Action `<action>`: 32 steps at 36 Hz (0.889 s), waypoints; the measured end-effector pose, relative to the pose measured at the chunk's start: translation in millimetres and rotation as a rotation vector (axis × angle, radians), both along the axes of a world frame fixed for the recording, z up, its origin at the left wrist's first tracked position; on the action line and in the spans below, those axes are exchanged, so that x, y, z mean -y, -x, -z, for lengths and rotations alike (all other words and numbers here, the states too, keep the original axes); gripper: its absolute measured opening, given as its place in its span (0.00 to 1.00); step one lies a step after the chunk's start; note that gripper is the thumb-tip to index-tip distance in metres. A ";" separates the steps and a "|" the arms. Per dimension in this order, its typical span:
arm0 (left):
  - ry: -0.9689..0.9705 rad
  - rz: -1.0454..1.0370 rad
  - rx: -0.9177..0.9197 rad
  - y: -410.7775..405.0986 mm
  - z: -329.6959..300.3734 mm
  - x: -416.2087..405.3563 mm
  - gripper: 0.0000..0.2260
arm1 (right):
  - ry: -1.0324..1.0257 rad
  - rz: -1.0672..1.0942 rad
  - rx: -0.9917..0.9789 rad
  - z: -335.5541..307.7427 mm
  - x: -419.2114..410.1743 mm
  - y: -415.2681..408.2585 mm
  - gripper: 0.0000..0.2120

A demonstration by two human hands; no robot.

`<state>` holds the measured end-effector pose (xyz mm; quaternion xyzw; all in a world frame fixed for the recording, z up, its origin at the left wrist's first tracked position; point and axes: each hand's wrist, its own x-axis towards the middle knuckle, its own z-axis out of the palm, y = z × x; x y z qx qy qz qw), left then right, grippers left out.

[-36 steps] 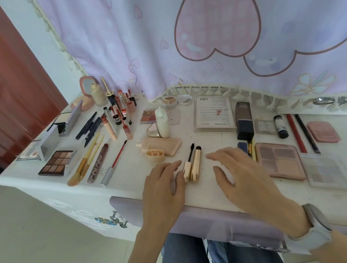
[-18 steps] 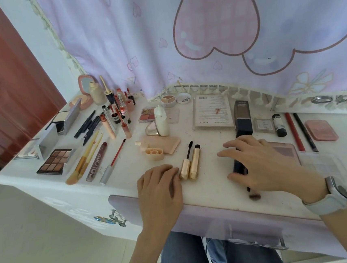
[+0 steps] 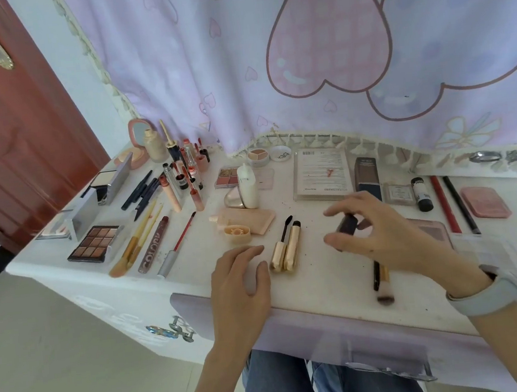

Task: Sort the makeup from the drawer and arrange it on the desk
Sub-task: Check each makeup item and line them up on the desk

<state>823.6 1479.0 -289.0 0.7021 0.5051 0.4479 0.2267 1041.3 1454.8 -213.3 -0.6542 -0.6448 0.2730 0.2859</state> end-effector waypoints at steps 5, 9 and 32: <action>-0.105 0.073 0.091 -4.0 -17.7 0.6 0.12 | 0.114 0.027 -0.939 -10.0 -7.5 12.8 0.22; -0.218 0.185 0.016 -13.3 -35.1 1.7 0.18 | 0.306 0.045 -1.302 -9.4 -12.7 31.8 0.25; -0.304 0.251 -0.380 6.7 -94.5 -31.0 0.13 | -0.143 -0.162 -0.383 -49.2 -41.8 49.8 0.03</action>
